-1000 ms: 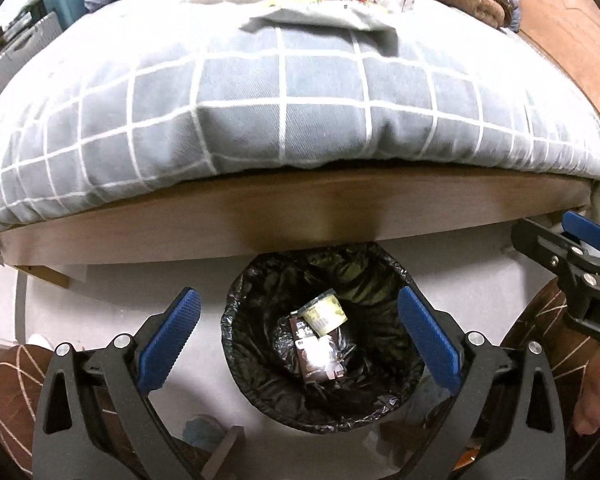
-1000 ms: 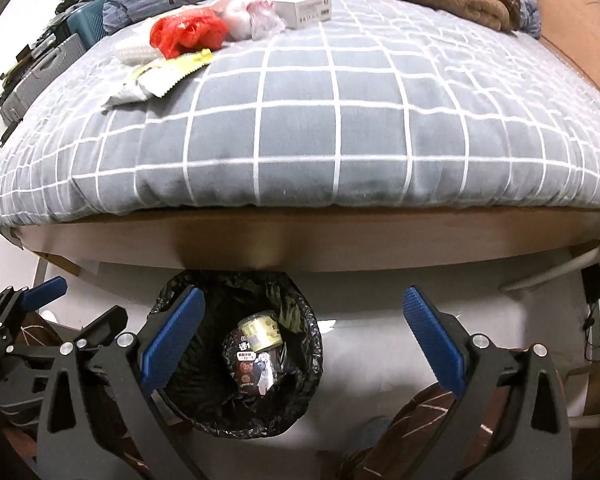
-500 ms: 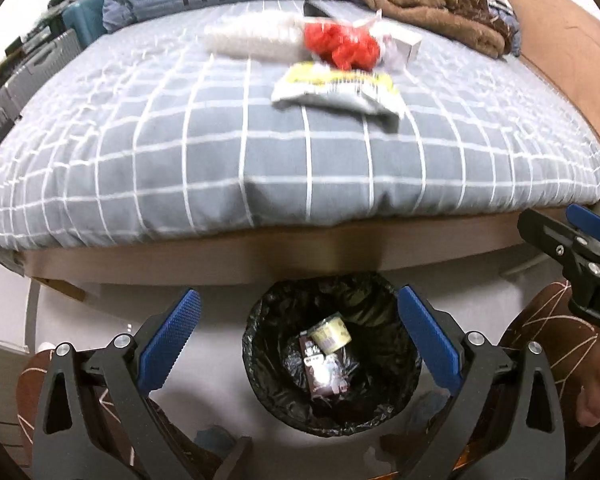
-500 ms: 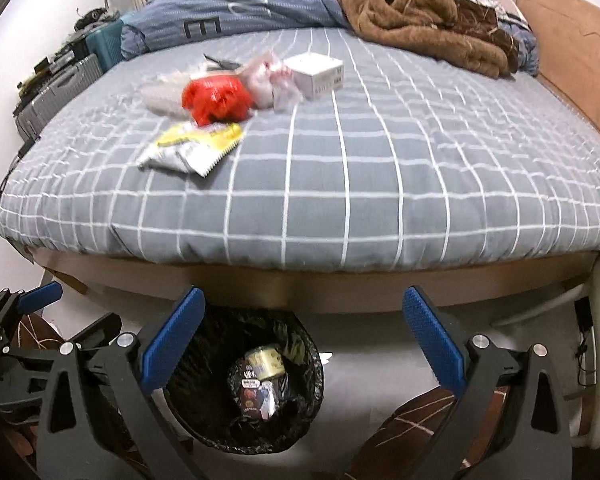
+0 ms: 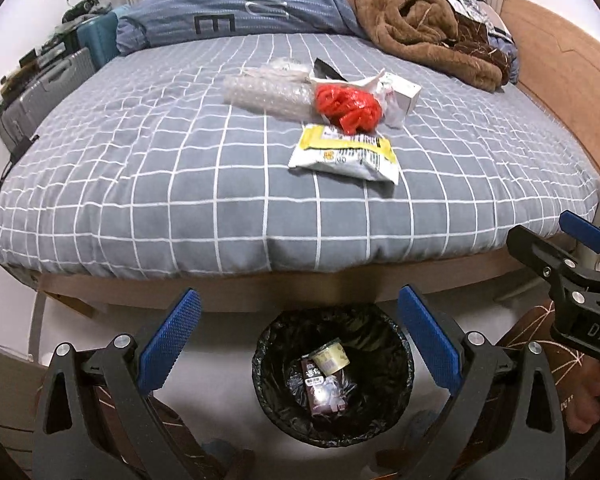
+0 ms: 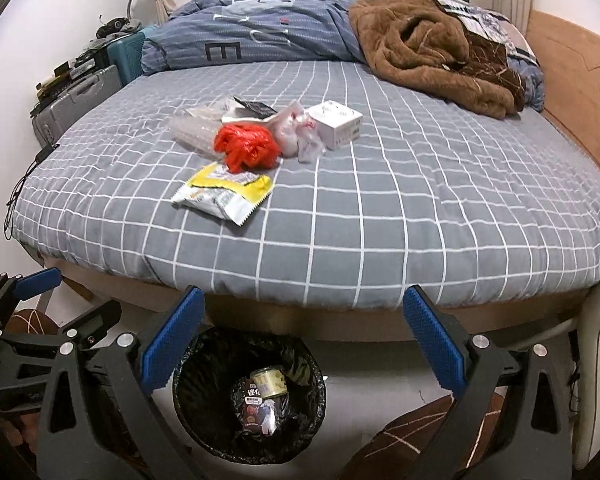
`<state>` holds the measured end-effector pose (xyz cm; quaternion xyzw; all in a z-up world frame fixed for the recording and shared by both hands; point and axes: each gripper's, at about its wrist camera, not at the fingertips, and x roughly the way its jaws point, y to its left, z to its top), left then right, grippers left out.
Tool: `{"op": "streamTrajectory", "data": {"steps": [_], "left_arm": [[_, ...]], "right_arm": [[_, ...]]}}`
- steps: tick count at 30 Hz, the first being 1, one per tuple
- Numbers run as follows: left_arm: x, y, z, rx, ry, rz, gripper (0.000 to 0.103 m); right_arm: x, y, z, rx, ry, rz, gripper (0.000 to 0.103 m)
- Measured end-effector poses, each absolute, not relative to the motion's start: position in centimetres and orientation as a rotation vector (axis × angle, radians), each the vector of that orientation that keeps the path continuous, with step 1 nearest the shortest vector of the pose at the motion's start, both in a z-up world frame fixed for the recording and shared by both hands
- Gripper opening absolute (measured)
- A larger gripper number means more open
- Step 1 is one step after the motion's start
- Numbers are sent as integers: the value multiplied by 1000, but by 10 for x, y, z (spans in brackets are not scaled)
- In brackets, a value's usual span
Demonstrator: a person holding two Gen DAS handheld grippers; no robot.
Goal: Collect trash
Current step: 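Raise both tools back toward the remaining trash on the bed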
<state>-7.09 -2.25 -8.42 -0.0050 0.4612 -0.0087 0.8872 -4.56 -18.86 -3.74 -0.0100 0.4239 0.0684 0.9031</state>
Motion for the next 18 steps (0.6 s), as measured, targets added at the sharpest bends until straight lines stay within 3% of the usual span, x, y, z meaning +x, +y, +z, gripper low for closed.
{"op": "streamTrajectory", "data": {"steps": [18], "left_arm": [[-23, -14, -73, -28, 965, -17, 97]], "right_arm": [[-2, -197, -28, -11, 877, 139, 96]]}}
